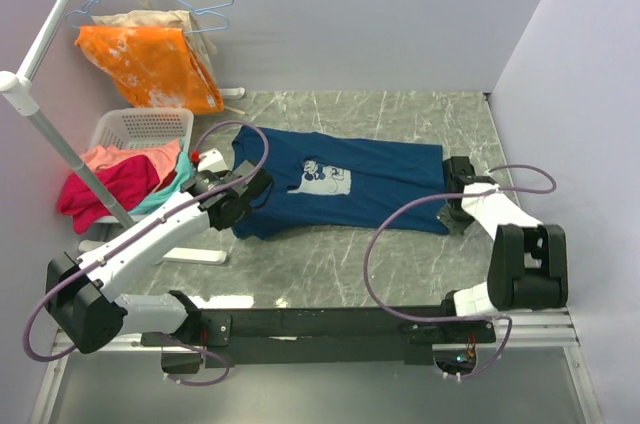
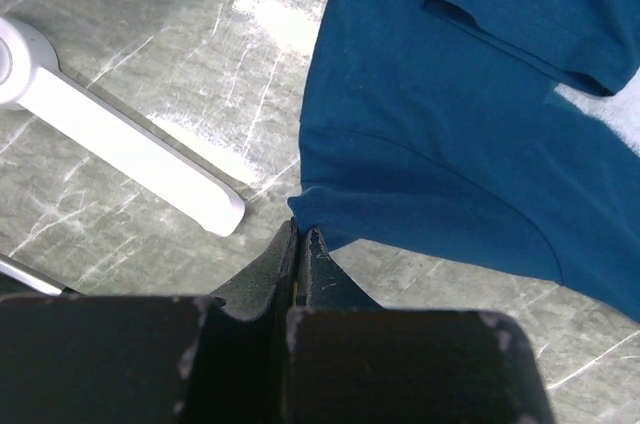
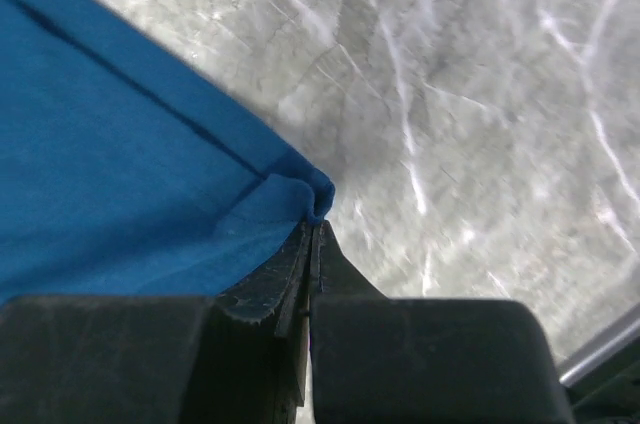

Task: Fold and stack the t-shirts
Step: Fold the tshirt

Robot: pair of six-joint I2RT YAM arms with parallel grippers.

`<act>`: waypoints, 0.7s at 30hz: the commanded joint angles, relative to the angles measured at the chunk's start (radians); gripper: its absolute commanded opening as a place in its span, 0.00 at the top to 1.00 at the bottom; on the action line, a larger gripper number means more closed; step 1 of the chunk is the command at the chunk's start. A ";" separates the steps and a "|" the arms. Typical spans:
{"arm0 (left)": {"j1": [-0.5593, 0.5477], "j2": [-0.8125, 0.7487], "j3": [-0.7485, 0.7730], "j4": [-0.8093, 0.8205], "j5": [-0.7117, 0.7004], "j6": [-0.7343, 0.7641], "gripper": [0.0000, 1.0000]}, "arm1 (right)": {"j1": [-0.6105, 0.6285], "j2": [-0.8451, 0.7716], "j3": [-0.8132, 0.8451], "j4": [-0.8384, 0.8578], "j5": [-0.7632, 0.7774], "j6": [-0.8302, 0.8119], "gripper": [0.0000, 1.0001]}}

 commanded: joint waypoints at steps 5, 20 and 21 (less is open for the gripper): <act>0.003 -0.011 0.077 -0.031 -0.020 0.002 0.99 | -0.005 -0.145 0.063 -0.107 0.052 0.021 1.00; 0.036 0.139 0.301 0.000 -0.162 0.064 0.99 | -0.005 0.007 0.226 -0.041 -0.014 -0.002 1.00; 0.039 0.173 0.309 0.014 -0.160 0.073 0.99 | -0.005 0.019 0.235 -0.039 -0.014 -0.005 1.00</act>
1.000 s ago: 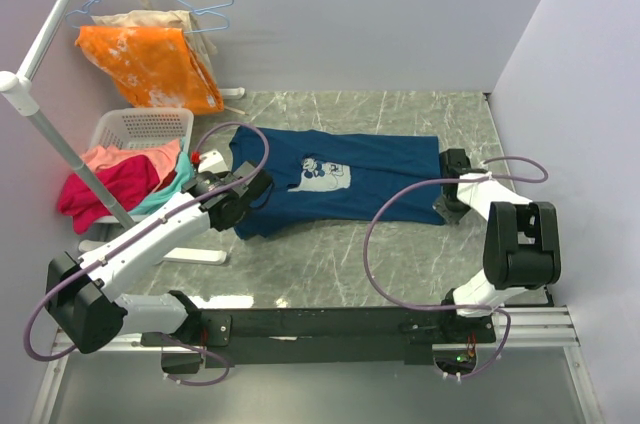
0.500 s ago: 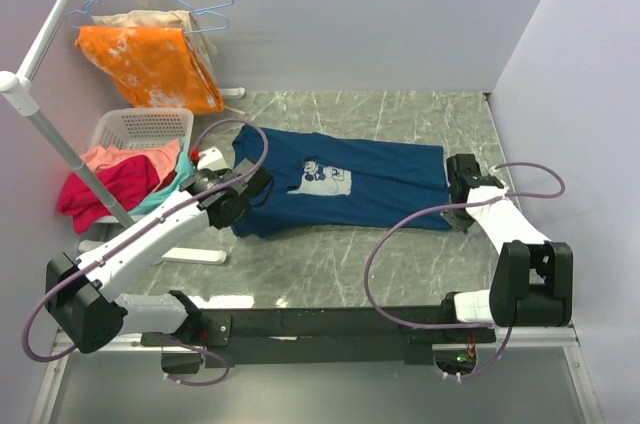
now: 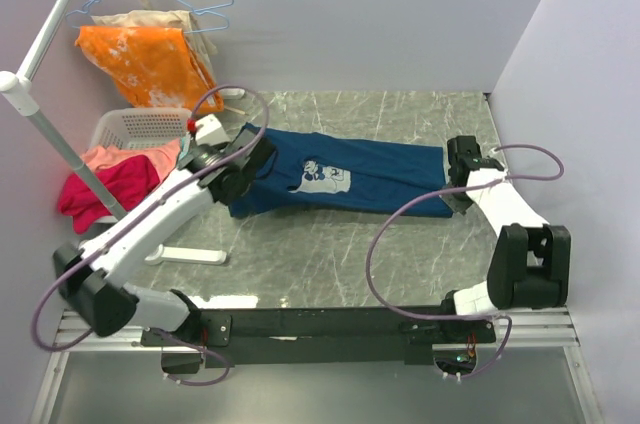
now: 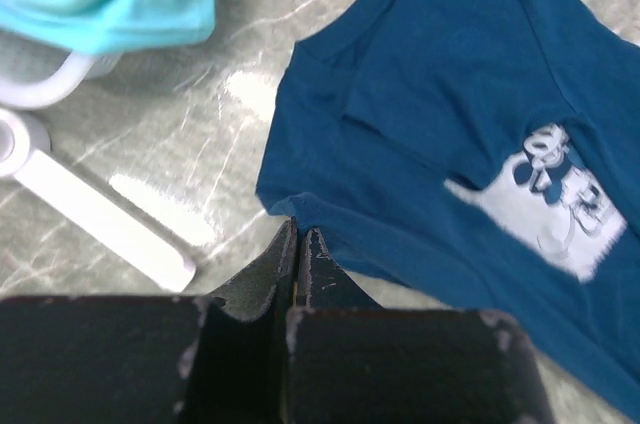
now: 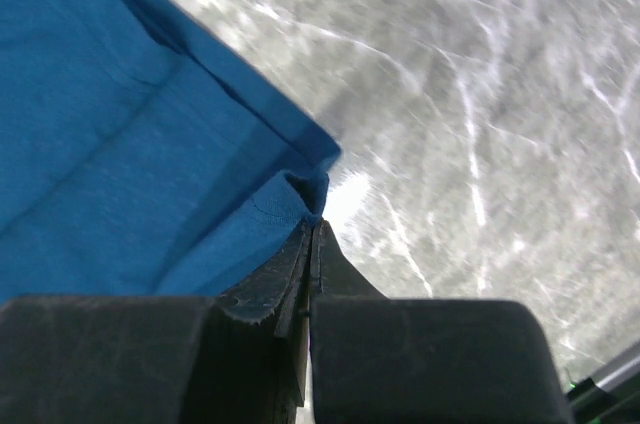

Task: Fold and stack the t-shirts
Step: Fold the tshirt

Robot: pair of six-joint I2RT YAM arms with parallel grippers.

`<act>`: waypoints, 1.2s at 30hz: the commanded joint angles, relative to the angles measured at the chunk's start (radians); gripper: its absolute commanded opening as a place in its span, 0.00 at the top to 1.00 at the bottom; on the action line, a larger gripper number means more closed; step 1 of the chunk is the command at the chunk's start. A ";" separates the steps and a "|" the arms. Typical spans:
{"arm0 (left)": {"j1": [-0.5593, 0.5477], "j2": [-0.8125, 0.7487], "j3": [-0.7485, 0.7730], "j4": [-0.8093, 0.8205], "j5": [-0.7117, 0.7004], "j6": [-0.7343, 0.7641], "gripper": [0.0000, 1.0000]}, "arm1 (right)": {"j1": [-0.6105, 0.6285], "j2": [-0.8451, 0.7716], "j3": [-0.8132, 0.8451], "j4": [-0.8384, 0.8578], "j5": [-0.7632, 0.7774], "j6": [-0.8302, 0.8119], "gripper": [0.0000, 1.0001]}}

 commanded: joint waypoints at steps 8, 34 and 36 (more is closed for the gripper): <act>0.091 0.218 0.149 0.125 -0.030 0.141 0.99 | -0.005 0.172 0.191 0.037 0.000 -0.016 1.00; 0.284 0.633 0.454 0.351 0.085 0.424 0.99 | -0.011 0.505 0.507 -0.028 0.032 0.004 1.00; 0.292 0.669 0.472 0.360 0.099 0.435 0.99 | -0.013 0.518 0.517 -0.028 0.034 0.009 1.00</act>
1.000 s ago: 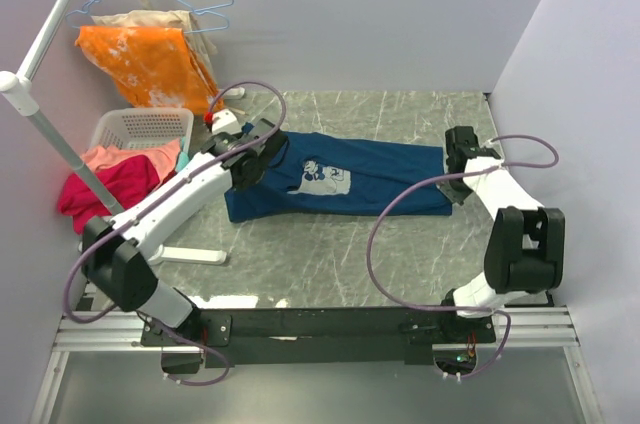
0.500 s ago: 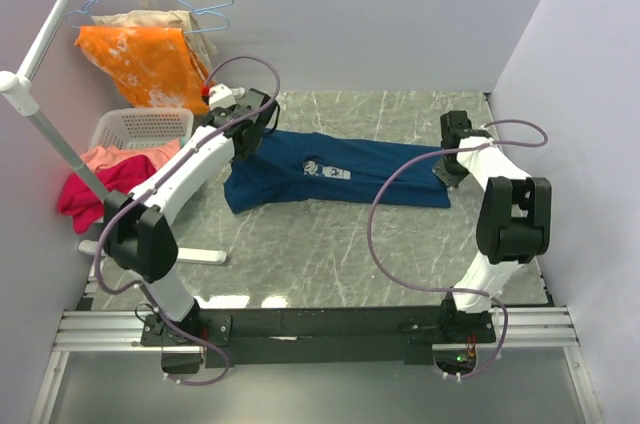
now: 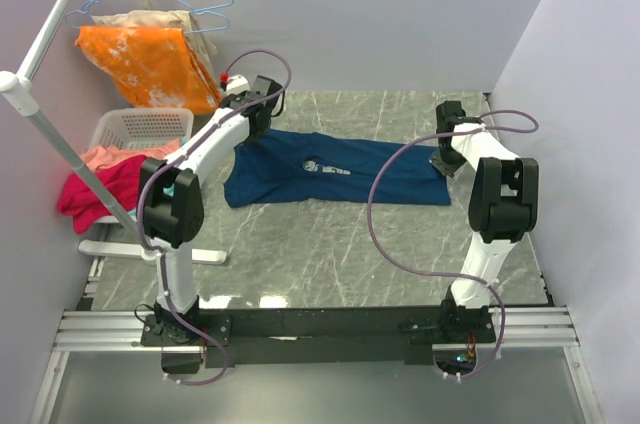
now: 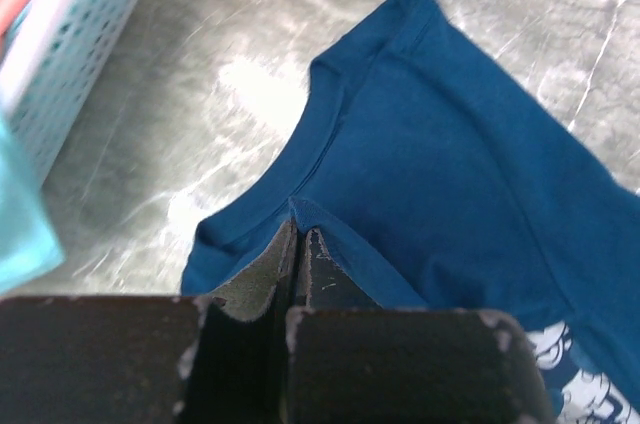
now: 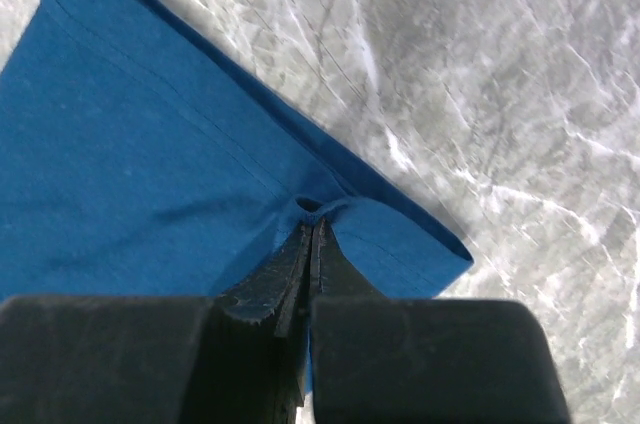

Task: Fold and stack the t-shirts
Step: Fold the tshirt

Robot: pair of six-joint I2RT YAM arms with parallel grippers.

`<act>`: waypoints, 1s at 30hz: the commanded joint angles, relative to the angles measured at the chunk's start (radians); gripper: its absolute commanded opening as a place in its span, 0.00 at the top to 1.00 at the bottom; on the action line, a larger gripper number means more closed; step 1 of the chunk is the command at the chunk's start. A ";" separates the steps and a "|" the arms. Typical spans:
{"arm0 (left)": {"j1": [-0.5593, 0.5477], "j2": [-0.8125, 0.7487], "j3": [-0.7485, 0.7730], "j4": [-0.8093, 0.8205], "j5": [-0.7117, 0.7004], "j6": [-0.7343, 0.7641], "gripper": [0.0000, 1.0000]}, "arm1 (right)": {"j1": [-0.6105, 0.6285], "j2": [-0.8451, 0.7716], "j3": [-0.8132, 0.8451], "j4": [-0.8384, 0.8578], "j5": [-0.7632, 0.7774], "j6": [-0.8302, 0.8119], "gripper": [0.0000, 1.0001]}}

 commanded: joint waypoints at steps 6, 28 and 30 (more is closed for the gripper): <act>0.040 0.122 0.140 0.048 0.042 0.067 0.99 | -0.011 0.007 0.058 0.016 0.030 0.014 0.70; 0.048 0.119 0.072 0.260 0.097 0.133 0.36 | 0.158 -0.208 0.020 0.084 0.020 -0.062 0.57; 0.042 0.098 0.036 0.182 0.144 0.096 0.43 | 0.172 -0.204 0.016 0.079 0.016 -0.053 0.57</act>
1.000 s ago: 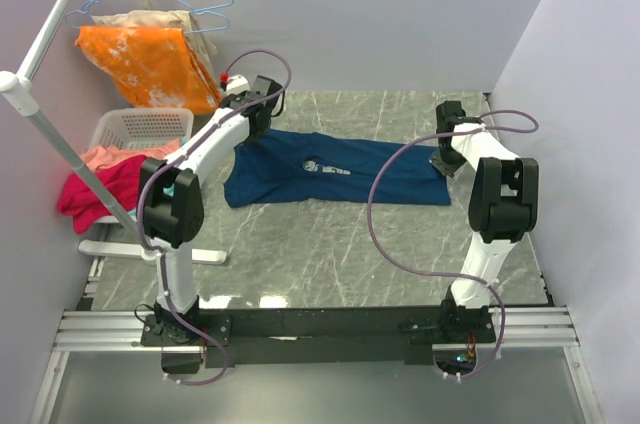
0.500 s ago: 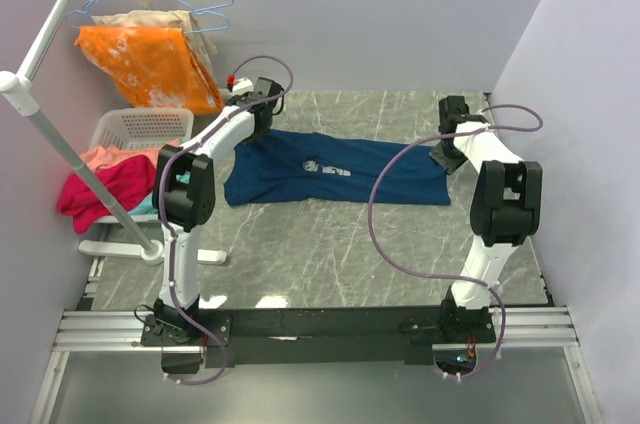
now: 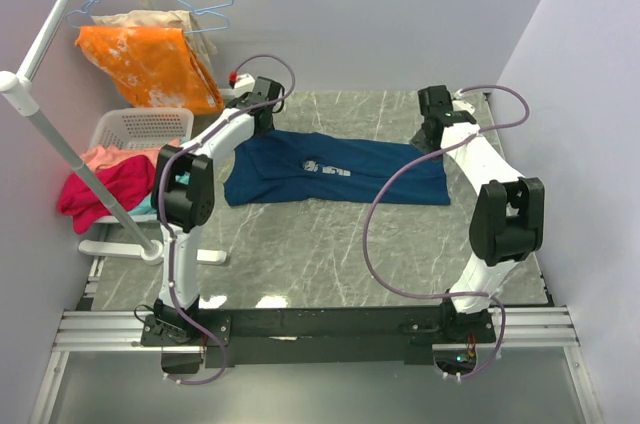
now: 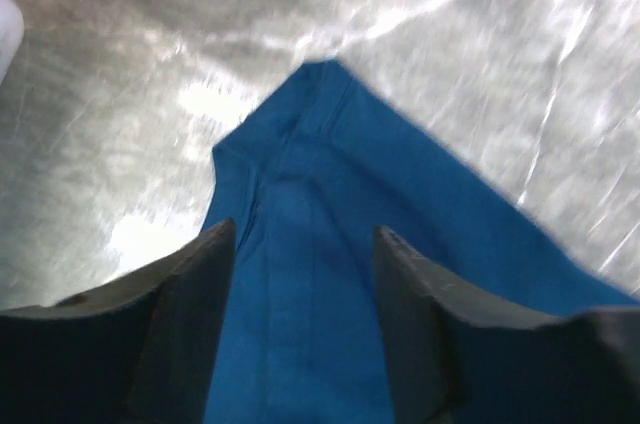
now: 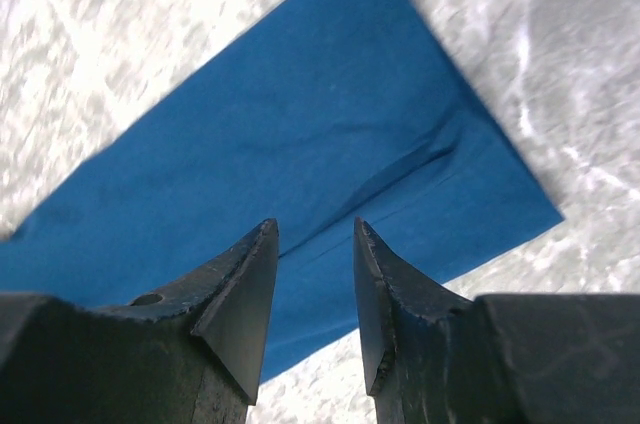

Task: Fold and stack the t-shirts
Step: Fold the tshirt

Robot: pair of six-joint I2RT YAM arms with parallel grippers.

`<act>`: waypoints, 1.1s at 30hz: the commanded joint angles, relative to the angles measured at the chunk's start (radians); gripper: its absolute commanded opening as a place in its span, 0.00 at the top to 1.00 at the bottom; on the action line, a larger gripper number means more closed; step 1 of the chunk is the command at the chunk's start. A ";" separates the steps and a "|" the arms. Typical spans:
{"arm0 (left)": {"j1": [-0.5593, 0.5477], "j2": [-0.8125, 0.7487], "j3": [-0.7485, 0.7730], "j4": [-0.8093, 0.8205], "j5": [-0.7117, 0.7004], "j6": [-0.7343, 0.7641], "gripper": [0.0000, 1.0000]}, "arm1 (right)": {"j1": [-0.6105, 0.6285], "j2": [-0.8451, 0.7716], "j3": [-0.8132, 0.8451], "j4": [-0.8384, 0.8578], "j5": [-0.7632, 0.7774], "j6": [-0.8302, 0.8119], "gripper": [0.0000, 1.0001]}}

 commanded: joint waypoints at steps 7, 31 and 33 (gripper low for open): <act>-0.032 -0.318 -0.328 -0.106 0.250 -0.099 0.46 | 0.063 -0.006 -0.011 0.002 -0.009 0.014 0.57; -0.024 -0.154 -0.265 -0.074 0.347 -0.103 0.59 | 0.065 0.014 -0.001 -0.014 -0.008 -0.005 0.57; -0.024 -0.171 -0.280 -0.074 0.349 -0.107 0.59 | 0.065 0.019 0.003 -0.018 -0.009 -0.003 0.57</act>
